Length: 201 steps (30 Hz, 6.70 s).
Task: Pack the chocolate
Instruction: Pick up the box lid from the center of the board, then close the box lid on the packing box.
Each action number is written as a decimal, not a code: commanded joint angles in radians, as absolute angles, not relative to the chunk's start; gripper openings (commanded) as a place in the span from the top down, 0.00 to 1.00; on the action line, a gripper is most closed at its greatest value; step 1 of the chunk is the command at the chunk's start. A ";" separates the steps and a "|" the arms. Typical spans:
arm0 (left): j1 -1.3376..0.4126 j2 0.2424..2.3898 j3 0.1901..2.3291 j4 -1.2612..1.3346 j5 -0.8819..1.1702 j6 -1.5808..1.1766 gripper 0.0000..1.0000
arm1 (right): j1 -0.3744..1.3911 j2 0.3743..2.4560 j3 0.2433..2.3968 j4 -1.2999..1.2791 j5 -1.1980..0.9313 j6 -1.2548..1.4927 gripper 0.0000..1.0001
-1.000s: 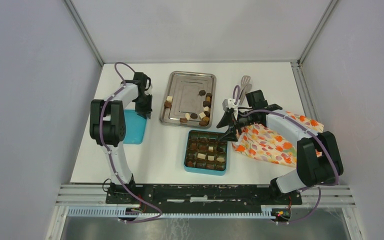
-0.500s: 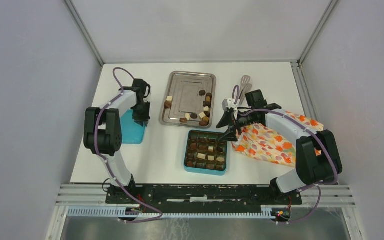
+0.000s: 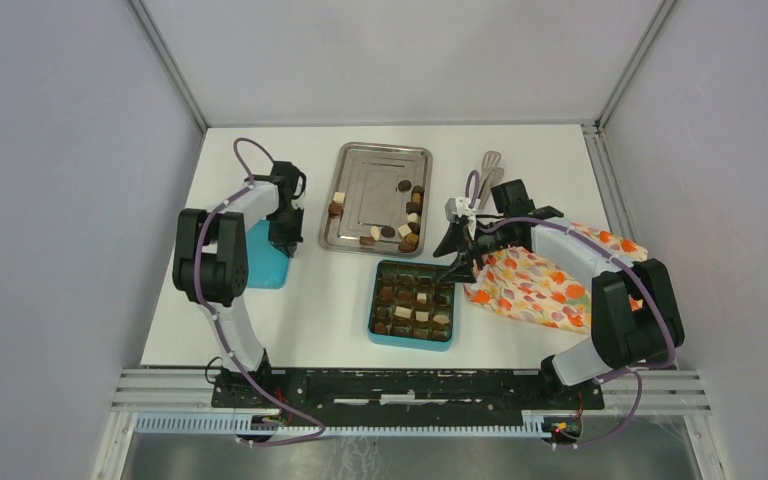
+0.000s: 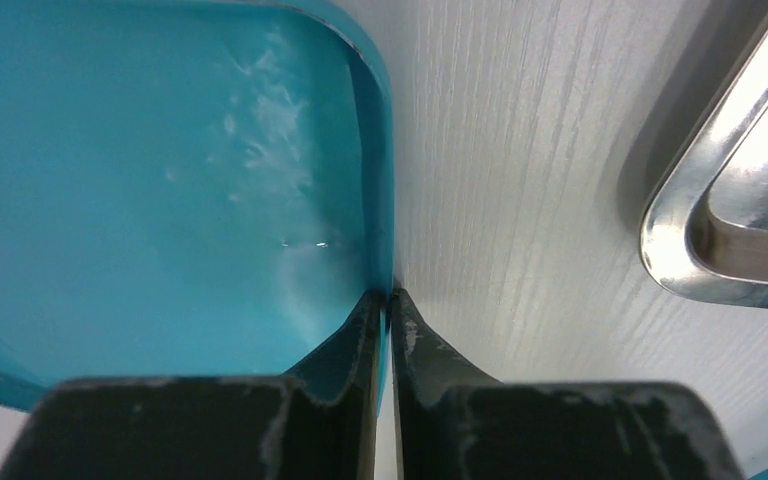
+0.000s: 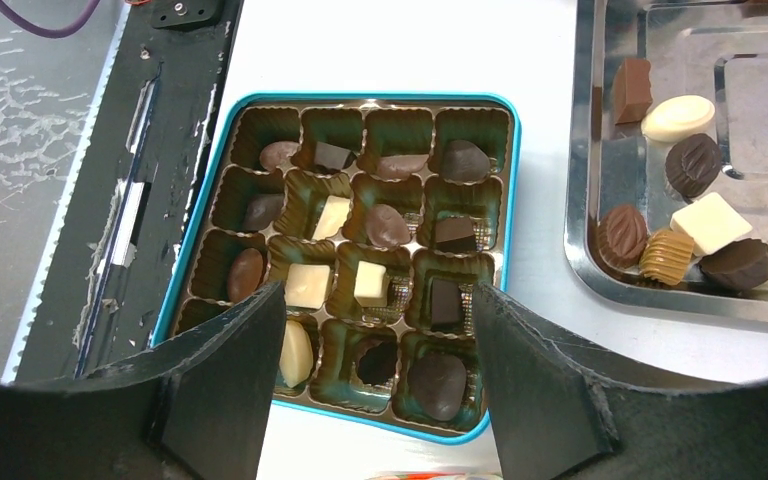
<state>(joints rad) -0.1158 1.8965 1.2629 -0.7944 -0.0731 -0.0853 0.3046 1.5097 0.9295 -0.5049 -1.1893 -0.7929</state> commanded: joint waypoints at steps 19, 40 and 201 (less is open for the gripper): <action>-0.136 1.574 1.212 -0.804 0.139 -0.106 0.98 | 0.294 1.482 0.994 -0.684 -1.223 -1.078 0.27; -0.140 1.152 1.202 -0.825 0.602 -0.176 0.98 | 0.302 1.363 0.933 -0.873 -1.291 -1.851 0.07; -0.520 0.875 0.562 -0.288 0.417 -0.549 0.31 | 0.296 1.259 0.394 0.399 -1.012 0.807 0.85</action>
<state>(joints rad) -0.5064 0.8509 0.5499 -0.3046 0.3798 -0.5617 0.3092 1.2530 0.3775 0.3717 -1.0405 0.8303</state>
